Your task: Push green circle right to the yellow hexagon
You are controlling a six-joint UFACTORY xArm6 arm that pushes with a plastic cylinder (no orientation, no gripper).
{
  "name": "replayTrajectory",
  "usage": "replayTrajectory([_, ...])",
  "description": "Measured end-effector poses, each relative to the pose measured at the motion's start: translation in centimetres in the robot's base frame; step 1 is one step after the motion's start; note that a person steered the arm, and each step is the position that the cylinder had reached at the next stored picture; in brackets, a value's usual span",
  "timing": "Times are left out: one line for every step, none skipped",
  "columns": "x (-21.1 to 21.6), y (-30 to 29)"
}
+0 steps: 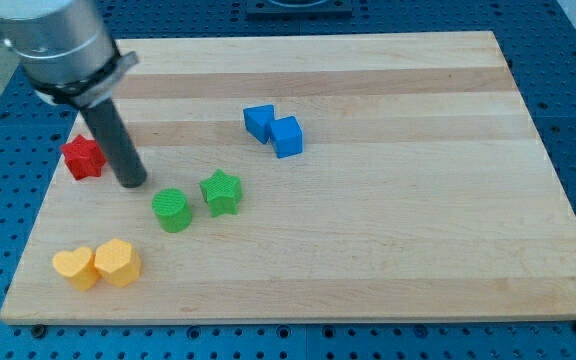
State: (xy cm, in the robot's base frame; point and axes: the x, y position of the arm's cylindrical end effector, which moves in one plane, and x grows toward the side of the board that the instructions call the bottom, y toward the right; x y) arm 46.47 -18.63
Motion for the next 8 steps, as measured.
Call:
replayTrajectory([2.2,3.4])
replayTrajectory([4.4,6.1])
replayTrajectory([4.9,8.0])
replayTrajectory([4.9,9.1])
replayTrajectory([4.9,12.7])
replayTrajectory([6.6,13.3])
replayTrajectory([8.7,9.8])
replayTrajectory([9.4,8.4])
